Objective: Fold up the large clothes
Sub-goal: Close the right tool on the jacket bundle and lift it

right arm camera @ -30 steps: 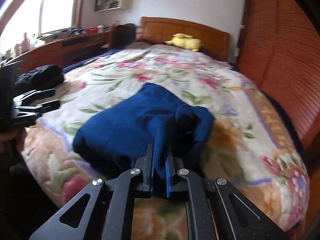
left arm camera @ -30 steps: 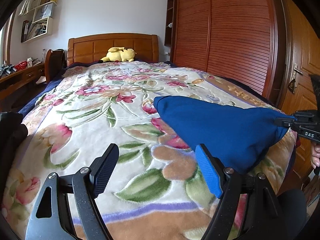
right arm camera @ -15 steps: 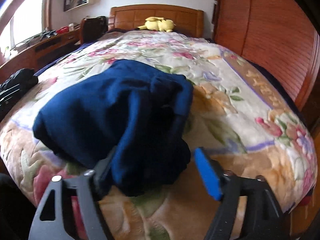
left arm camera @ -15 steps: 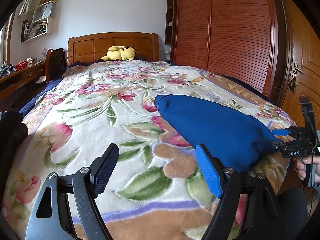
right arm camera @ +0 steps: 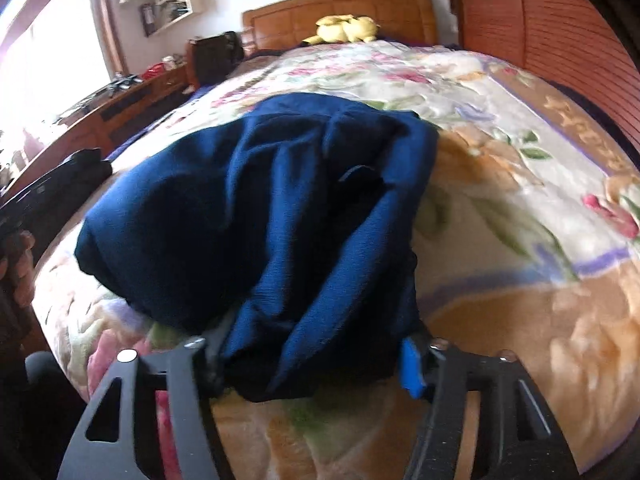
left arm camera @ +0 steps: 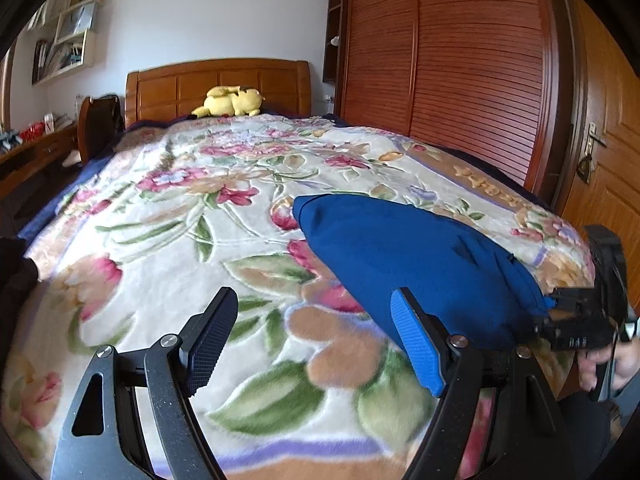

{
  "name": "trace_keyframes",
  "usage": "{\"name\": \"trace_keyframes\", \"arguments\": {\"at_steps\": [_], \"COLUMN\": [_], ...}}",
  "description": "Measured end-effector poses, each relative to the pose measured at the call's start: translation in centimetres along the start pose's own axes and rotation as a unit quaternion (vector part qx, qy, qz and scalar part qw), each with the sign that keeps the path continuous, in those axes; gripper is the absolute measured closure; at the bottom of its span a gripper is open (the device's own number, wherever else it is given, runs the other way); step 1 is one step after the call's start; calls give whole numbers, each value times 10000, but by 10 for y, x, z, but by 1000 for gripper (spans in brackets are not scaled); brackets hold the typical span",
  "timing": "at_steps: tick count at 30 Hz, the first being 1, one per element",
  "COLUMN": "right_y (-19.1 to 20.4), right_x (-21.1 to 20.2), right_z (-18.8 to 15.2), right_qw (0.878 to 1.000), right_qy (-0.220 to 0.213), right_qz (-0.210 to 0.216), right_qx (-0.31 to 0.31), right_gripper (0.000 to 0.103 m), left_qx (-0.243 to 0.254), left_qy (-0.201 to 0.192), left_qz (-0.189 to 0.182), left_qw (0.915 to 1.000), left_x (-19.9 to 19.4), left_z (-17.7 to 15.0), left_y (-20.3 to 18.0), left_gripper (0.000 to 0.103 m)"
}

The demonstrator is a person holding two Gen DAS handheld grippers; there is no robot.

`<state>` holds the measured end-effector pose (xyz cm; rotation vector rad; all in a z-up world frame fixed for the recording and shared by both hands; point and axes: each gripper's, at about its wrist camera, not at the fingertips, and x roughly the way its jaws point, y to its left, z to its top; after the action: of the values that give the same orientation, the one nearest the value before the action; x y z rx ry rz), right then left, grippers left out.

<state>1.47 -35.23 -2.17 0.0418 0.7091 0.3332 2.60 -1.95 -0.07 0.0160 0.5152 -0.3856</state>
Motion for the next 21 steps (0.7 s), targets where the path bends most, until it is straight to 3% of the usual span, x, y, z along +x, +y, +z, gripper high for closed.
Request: {"name": "trace_keyframes", "arguments": {"at_steps": [4, 7, 14, 21], "right_y": [-3, -11, -25, -70], "right_x": [-11, -22, -47, -51], "right_z": [0, 5, 23, 36], "right_qw": [9990, 9975, 9917, 9898], "right_qy": [-273, -491, -760, -720], "right_qz": [-60, 35, -395, -861], "right_qx": [-349, -506, -960, -875], "right_gripper": [74, 81, 84, 85], "left_qx": [-113, -66, 140, 298], "left_qy": [118, 125, 325, 581], "left_qz": [-55, -40, -9, 61], "left_qw": [9999, 9999, 9994, 9978], "left_x": [19, 26, 57, 98], "left_z": [12, 19, 32, 47], "left_y": [-5, -13, -29, -33], "left_gripper": [23, 23, 23, 23]}}
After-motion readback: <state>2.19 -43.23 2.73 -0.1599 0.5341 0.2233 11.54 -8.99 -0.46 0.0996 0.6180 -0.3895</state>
